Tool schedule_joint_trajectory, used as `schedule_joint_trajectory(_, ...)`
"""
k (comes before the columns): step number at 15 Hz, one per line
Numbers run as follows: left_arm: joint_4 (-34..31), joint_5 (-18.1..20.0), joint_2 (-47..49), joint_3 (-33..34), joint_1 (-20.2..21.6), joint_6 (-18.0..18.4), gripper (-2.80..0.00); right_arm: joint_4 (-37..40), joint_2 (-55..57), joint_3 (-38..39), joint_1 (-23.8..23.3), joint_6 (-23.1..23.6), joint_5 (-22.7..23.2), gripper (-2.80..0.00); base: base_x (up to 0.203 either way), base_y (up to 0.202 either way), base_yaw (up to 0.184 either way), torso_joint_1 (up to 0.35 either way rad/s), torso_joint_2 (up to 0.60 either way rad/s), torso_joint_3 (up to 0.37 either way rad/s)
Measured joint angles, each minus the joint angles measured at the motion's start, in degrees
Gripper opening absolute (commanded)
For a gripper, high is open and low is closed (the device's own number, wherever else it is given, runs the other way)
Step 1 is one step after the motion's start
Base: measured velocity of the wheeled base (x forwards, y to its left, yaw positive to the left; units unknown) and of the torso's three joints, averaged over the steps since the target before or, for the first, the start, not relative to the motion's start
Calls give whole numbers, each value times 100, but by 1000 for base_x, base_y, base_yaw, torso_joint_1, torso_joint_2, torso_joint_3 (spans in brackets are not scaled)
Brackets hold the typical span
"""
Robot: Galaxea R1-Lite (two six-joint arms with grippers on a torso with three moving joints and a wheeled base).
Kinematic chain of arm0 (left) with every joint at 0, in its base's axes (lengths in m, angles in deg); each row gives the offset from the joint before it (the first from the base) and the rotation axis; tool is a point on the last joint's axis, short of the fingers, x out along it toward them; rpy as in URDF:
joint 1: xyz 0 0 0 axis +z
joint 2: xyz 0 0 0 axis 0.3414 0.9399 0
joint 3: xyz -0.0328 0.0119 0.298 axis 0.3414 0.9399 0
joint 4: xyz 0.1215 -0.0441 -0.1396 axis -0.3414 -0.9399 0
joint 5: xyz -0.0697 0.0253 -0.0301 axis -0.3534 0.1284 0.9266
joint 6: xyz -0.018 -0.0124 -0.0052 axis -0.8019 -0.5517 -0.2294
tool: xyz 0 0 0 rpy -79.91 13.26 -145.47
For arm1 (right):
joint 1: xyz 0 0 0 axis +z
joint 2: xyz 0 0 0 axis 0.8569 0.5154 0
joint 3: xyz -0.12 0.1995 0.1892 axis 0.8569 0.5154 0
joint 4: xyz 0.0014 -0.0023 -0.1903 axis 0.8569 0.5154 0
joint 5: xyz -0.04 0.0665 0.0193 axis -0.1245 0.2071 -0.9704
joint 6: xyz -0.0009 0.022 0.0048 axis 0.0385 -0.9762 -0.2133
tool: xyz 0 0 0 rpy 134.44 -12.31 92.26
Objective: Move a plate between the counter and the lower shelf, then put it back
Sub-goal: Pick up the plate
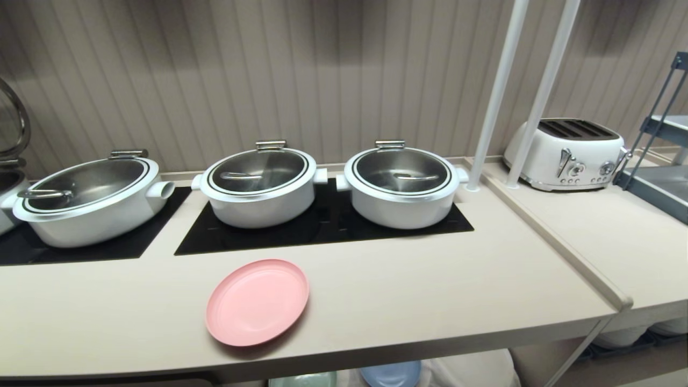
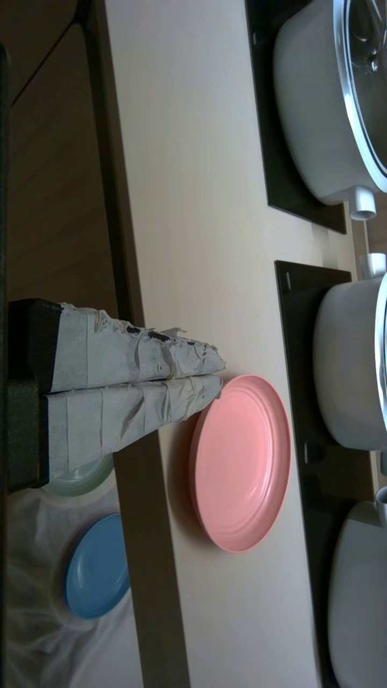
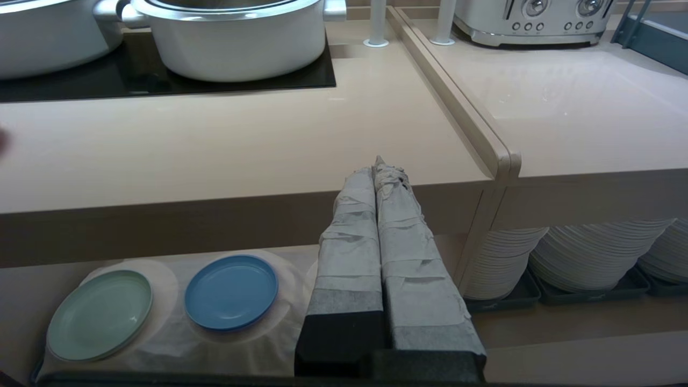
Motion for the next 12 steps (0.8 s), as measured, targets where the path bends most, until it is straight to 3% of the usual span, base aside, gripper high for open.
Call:
schedule_joint_trajectory(3, 0, -5, 0, 0, 0, -50, -280, 0, 0, 0, 2, 3, 5, -280, 0, 0, 0, 0, 0, 0)
schedule_joint_trajectory(8, -2, 11, 0, 0, 0, 292, -280, 7, 0, 0, -2, 14, 0, -280, 0, 0, 0, 0, 0, 0)
schedule_joint_trajectory(12, 75, 13, 0, 0, 0, 306, -280, 8, 0, 0, -2, 24, -4, -280, 0, 0, 0, 0, 0, 0)
